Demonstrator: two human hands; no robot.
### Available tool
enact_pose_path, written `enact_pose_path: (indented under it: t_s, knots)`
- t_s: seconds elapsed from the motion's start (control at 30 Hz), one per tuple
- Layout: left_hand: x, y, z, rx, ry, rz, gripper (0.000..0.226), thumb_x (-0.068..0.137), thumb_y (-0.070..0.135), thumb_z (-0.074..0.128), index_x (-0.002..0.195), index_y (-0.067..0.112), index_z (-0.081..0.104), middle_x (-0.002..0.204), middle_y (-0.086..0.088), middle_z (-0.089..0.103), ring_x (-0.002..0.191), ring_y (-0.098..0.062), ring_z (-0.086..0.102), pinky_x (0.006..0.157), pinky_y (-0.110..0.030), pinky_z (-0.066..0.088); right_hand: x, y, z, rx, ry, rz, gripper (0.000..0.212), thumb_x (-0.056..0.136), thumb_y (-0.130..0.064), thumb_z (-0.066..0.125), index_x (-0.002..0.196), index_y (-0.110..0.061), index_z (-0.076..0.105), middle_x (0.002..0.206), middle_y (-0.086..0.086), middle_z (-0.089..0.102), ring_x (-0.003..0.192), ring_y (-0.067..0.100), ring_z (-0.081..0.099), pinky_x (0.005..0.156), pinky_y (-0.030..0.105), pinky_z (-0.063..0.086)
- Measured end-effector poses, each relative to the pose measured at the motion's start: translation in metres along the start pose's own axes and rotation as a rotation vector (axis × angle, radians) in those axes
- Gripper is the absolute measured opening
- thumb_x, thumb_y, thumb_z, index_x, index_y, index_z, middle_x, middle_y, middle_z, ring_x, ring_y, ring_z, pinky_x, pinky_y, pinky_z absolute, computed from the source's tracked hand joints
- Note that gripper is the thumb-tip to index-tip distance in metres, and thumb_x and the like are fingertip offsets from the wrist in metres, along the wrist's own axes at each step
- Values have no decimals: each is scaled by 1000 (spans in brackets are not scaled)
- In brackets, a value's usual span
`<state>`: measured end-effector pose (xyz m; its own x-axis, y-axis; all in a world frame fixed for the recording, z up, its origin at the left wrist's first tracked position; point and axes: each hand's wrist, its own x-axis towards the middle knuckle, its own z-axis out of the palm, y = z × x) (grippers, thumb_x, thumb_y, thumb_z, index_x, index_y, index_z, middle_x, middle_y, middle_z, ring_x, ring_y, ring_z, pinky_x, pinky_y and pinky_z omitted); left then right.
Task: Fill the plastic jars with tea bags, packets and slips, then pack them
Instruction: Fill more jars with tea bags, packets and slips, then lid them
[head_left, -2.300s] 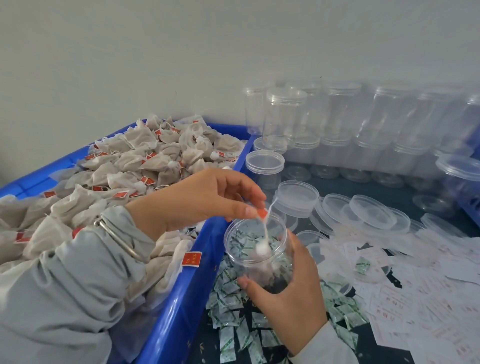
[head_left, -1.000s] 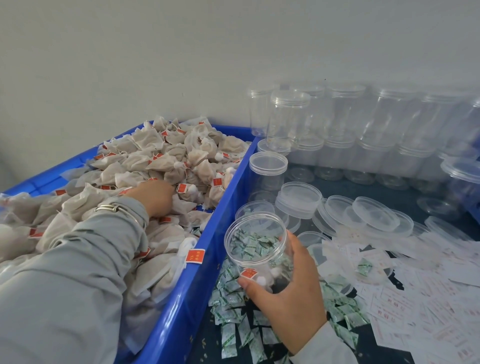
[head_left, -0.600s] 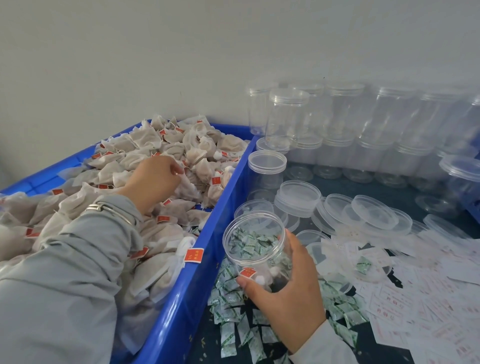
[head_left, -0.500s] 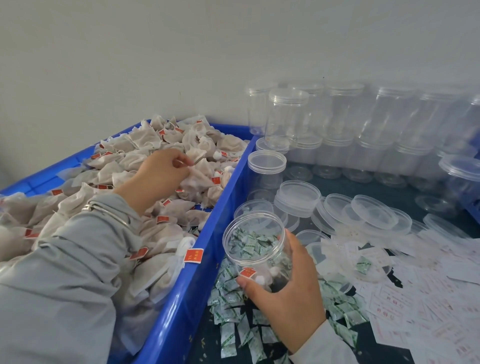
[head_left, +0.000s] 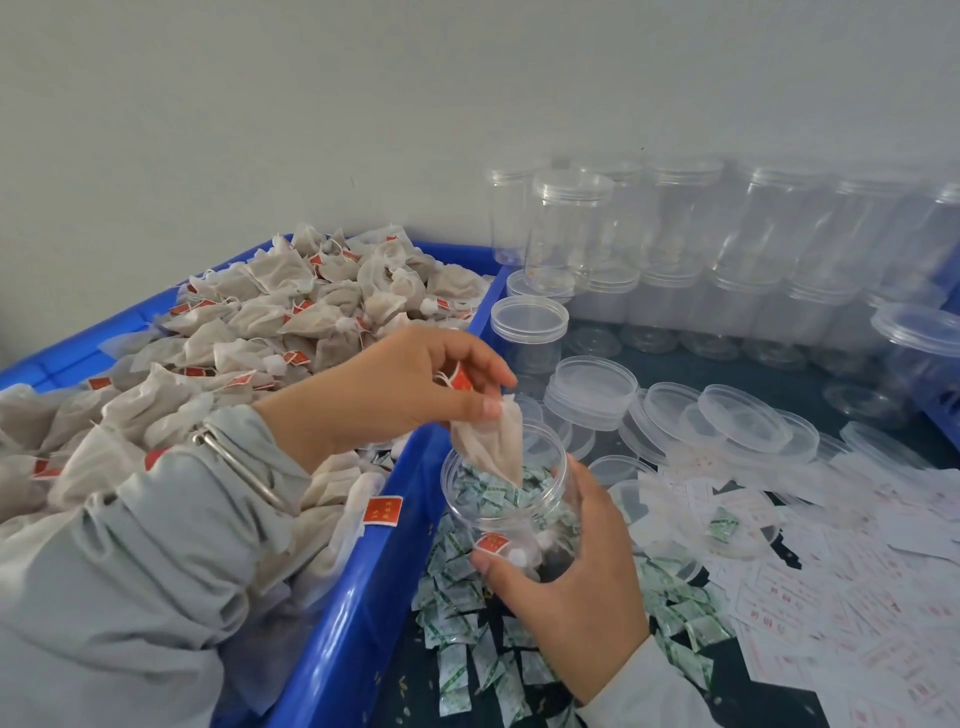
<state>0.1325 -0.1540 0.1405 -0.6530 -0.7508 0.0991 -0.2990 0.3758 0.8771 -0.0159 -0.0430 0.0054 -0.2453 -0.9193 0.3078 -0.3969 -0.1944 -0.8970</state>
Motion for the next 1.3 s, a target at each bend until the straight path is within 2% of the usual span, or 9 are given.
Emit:
enact_pose_path:
  t_s: [0.17, 0.33, 0.57, 0.67, 0.8, 0.97, 1.07, 1.17, 1.3]
  knots:
    - [-3, 6, 16, 120, -100, -6, 22, 78, 13, 75, 83, 34, 69, 78, 14, 69, 72, -3, 63, 71, -13, 50, 0, -3, 1, -3, -4, 21, 90, 45, -69, 72, 114, -80, 15, 123, -47, 29, 122, -15, 34, 99, 27, 43]
    - [-6, 15, 25, 249, -180, 7, 22, 81, 14, 72, 87, 35, 67, 86, 13, 69, 80, -16, 63, 77, -24, 51, 2, -1, 2, 82, -35, 43, 101, 49, -59, 80, 137, -39, 36, 133, -11, 46, 124, 15, 48, 94, 41, 49]
    - [-8, 18, 38, 141, -191, 13, 18, 86, 11, 66, 95, 26, 65, 93, 11, 72, 86, 0, 65, 84, -14, 49, 1, -5, 1, 115, -8, 35, 105, 49, -58, 79, 140, -31, 35, 135, -10, 48, 127, 10, 46, 104, 41, 43]
    - [-7, 19, 30, 117, -72, 37, 15, 87, 12, 63, 96, 24, 66, 96, 10, 73, 95, -3, 67, 91, -22, 51, 2, -9, 0, 236, -5, 71, 102, 46, -47, 83, 136, -29, 40, 130, -5, 54, 118, 8, 55, 98, 36, 50]
    - [-2, 14, 8, 102, 192, 56, 19, 89, 3, 59, 88, 20, 66, 86, 10, 73, 83, -1, 69, 75, -11, 51, 1, -7, 0, 190, -16, 90, 105, 45, -51, 81, 137, -28, 39, 130, -5, 52, 120, 8, 53, 101, 35, 47]
    - [9, -18, -38, 153, 547, -113, 25, 87, 4, 60, 79, 27, 64, 82, 4, 71, 83, -13, 68, 85, -33, 53, 0, -5, 1, 149, -11, 103, 105, 44, -58, 80, 136, -32, 38, 129, -7, 51, 121, 11, 51, 102, 39, 45]
    - [12, -41, -62, 365, 684, -230, 17, 86, 10, 62, 81, 27, 63, 84, 7, 67, 81, -13, 61, 71, -17, 46, -1, -4, 1, 139, -6, 102, 104, 44, -58, 80, 135, -34, 38, 128, -9, 52, 120, 9, 52, 101, 38, 46]
    - [11, -63, -70, 661, 610, -352, 15, 87, 11, 58, 92, 23, 65, 89, 8, 63, 83, -11, 53, 64, -15, 36, -1, -3, 0, 103, -11, 108, 106, 44, -62, 78, 137, -34, 36, 129, -9, 50, 121, 9, 50, 102, 39, 45]
    - [8, -82, -58, 1005, 182, -589, 27, 88, 17, 57, 114, 13, 64, 116, -5, 64, 95, -19, 56, 79, -25, 41, -1, -3, 0, 98, -32, 106, 107, 45, -62, 78, 138, -34, 35, 131, -9, 49, 123, 10, 48, 103, 39, 44]
